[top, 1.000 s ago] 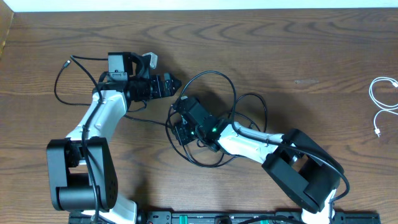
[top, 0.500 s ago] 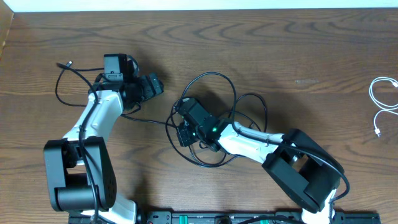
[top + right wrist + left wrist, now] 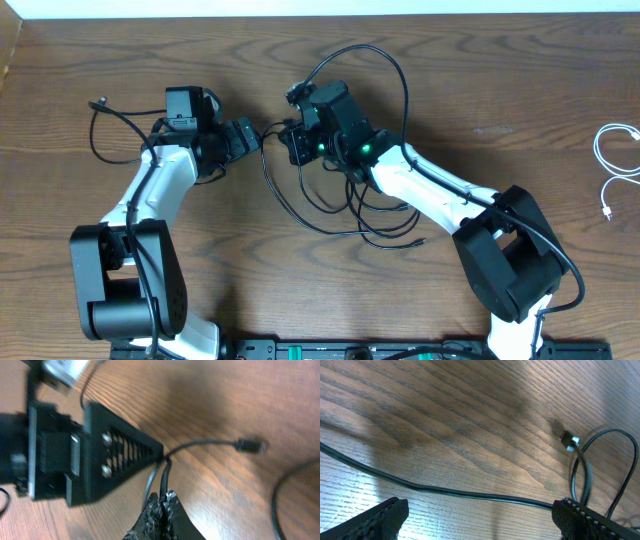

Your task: Untangle cables

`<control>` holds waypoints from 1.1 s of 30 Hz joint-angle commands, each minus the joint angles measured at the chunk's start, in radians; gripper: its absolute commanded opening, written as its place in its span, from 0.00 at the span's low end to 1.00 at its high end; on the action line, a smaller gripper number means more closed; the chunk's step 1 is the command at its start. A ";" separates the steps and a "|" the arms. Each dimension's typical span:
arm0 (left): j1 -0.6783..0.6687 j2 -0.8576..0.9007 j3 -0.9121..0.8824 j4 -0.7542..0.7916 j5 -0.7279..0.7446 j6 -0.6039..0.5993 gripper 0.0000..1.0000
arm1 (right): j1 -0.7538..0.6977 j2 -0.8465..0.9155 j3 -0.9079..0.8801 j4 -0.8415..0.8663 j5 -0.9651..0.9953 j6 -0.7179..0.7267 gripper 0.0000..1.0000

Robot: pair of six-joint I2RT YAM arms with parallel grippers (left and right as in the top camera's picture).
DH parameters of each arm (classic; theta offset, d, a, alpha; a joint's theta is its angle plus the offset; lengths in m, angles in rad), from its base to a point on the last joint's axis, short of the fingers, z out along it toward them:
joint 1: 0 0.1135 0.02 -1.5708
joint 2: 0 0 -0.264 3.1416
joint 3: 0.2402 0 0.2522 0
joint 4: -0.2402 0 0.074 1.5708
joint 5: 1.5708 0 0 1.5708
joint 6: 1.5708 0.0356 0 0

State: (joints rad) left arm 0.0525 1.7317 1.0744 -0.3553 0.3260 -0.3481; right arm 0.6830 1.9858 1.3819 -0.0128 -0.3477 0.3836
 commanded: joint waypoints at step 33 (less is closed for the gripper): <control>-0.059 0.006 0.021 0.035 0.156 -0.009 0.51 | -0.110 -0.003 0.024 -0.690 0.068 -0.014 0.23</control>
State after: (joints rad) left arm -0.0059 1.7317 1.0752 -0.3225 0.4725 -0.3656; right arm 0.5472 1.9858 1.3975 -0.6270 -0.2356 0.3634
